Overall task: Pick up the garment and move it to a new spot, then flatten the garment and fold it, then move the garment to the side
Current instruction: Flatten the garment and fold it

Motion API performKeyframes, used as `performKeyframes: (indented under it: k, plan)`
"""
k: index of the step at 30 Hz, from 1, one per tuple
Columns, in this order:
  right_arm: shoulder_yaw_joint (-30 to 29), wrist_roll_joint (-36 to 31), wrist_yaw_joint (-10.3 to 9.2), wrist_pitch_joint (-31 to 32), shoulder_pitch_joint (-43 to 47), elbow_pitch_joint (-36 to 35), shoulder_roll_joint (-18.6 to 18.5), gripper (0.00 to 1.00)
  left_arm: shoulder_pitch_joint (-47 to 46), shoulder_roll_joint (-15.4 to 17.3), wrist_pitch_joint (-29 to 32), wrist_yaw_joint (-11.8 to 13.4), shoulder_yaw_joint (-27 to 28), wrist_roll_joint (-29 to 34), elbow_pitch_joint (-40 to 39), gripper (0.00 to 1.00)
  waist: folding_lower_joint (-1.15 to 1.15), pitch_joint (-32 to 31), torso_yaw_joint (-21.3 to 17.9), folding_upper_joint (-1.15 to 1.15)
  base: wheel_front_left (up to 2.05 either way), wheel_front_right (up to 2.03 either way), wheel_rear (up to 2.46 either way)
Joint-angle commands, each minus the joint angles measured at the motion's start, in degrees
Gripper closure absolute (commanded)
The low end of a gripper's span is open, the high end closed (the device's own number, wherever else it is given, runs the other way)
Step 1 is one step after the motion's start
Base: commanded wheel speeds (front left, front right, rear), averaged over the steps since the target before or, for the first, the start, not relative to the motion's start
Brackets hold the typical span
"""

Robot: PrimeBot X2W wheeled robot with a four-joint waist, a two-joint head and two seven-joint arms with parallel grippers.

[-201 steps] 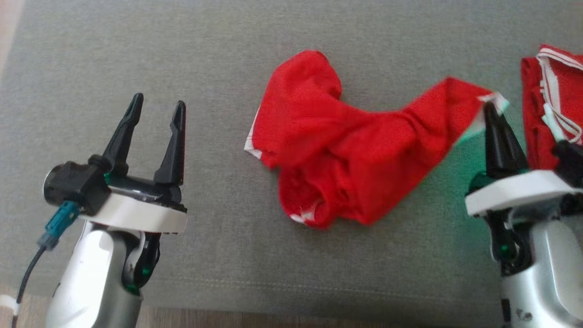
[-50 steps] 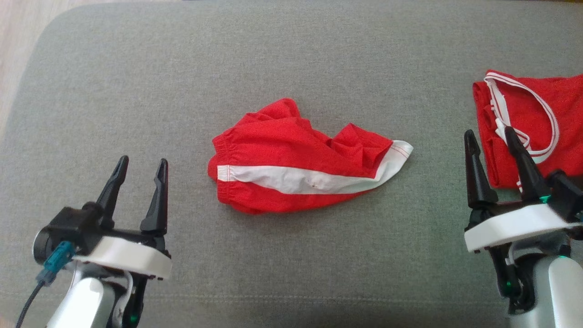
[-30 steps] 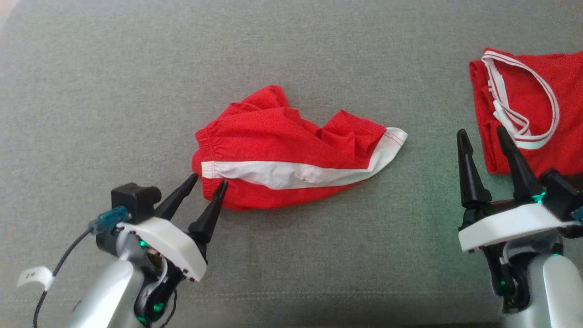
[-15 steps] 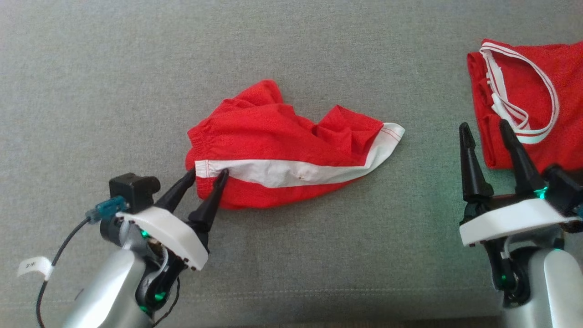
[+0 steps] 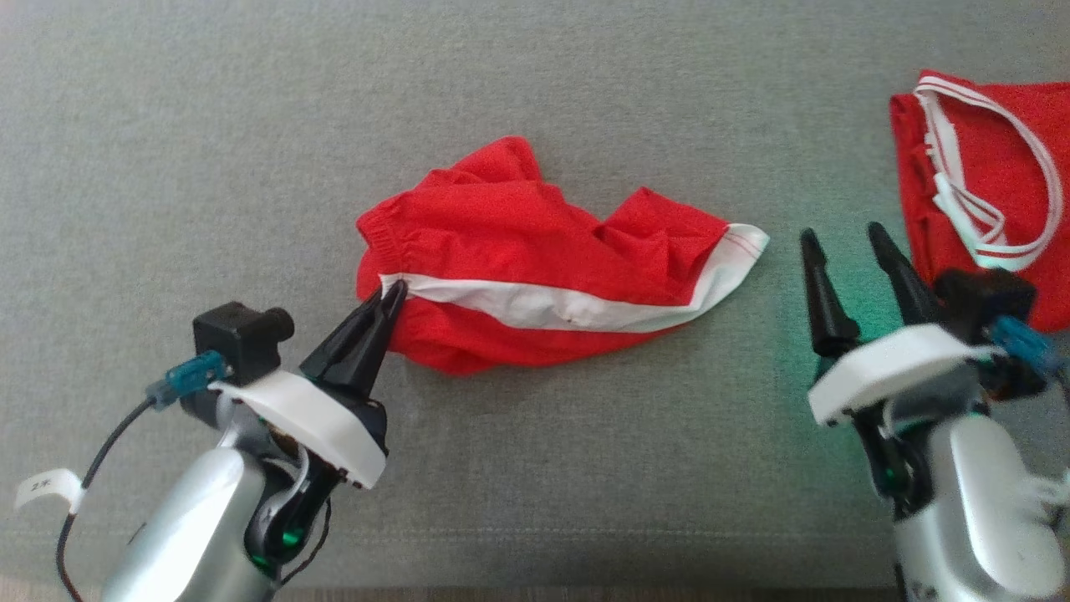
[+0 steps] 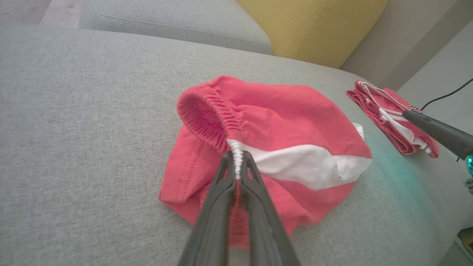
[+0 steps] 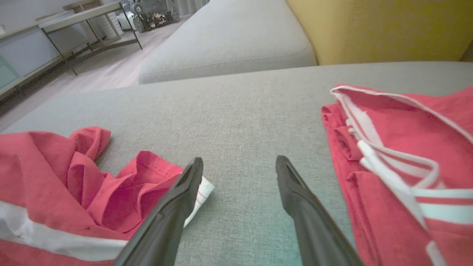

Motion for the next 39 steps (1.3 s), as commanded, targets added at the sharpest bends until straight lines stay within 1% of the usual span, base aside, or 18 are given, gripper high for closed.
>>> performKeyframes:
  k: [1, 5, 7, 11, 12, 13, 14, 18, 22, 29, 34, 39]
  plan:
    - [2.1, -0.3, -0.04, 0.5, -2.8, -0.1, -0.1, 0.00, -2.4, 1.5, -0.4, 0.0, 2.0, 0.6, -2.0, 1.00, 0.00, 0.8, 0.8, 0.00, 0.00, 0.00, 0.00]
    - [4.3, -1.1, -0.04, 1.2, -6.3, 6.5, -0.1, 0.00, -3.7, 0.8, -1.0, -0.4, 1.1, 0.9, -1.9, 1.00, 0.00, 1.8, 2.4, 0.00, 0.00, 0.00, 0.00]
    - [4.5, -1.3, -0.04, 1.4, -7.2, 9.3, -0.1, 0.00, -4.3, 0.5, -1.4, -0.6, 0.6, 1.0, -1.6, 1.00, 0.00, 2.1, 3.1, 0.00, 0.00, 0.00, 0.00]
    - [4.3, -0.9, -0.04, 1.2, -7.6, 11.8, -0.1, 0.00, -4.8, 0.2, -2.2, -0.7, 0.3, 1.1, -1.0, 1.00, 0.00, 2.4, 3.8, 0.00, 0.00, 0.00, 0.00]
    - [4.2, -0.7, -0.04, 1.0, -7.5, 12.2, -0.1, 0.13, -4.8, 0.1, -2.4, -0.7, 0.2, 1.2, -0.9, 1.00, 0.00, 2.4, 3.9, 0.00, 0.00, 0.00, 0.00]
    - [4.0, -0.5, -0.04, 0.7, -7.4, 12.4, -0.1, 0.74, -4.8, 0.1, -2.7, -0.7, 0.2, 1.2, -0.7, 1.00, 0.00, 2.4, 3.9, 0.00, 0.00, 0.00, 0.00]
    - [3.9, -0.3, -0.04, 0.5, -7.1, 12.3, -0.1, 1.00, -4.8, 0.1, -3.0, -0.7, 0.2, 1.3, -0.6, 1.00, 0.00, 2.3, 4.0, 0.00, 0.00, 0.00, 0.00]
    - [4.1, 0.7, -0.04, -1.1, -6.2, 9.6, -0.1, 1.00, -4.6, 0.5, -4.4, 0.0, 0.8, 1.6, -0.7, 1.00, 0.00, 1.7, 3.4, 0.00, 0.00, 0.00, 0.00]
    - [4.0, 1.8, -0.04, -2.1, -5.6, 4.0, -0.1, 1.00, -4.6, 1.1, -5.4, 1.2, 1.9, 1.9, -2.0, 1.00, 0.00, 0.6, 2.4, 0.00, 0.00, 0.00, 0.00]
    - [1.7, 3.3, -0.04, -1.3, -6.4, -8.7, -0.1, 1.00, -6.4, 2.3, -6.4, 3.7, 3.6, 3.9, -8.0, 1.00, 0.00, -2.2, 1.3, 0.00, 0.00, 0.00, 0.00]
    - [-0.9, 3.9, -0.04, 0.1, -7.6, -18.8, -0.1, 1.00, -7.8, 3.1, -5.7, 5.1, 4.1, 5.1, -13.7, 1.00, 0.00, -4.0, 0.5, 0.00, 0.00, 0.00, 0.00]
    - [-3.4, 3.1, -0.04, 1.8, -8.0, -29.0, -0.1, 1.00, -8.9, 4.9, -4.3, 7.0, 5.7, 6.2, -20.9, 1.00, 0.00, -5.5, -0.3, 0.00, 0.00, 0.00, 0.00]
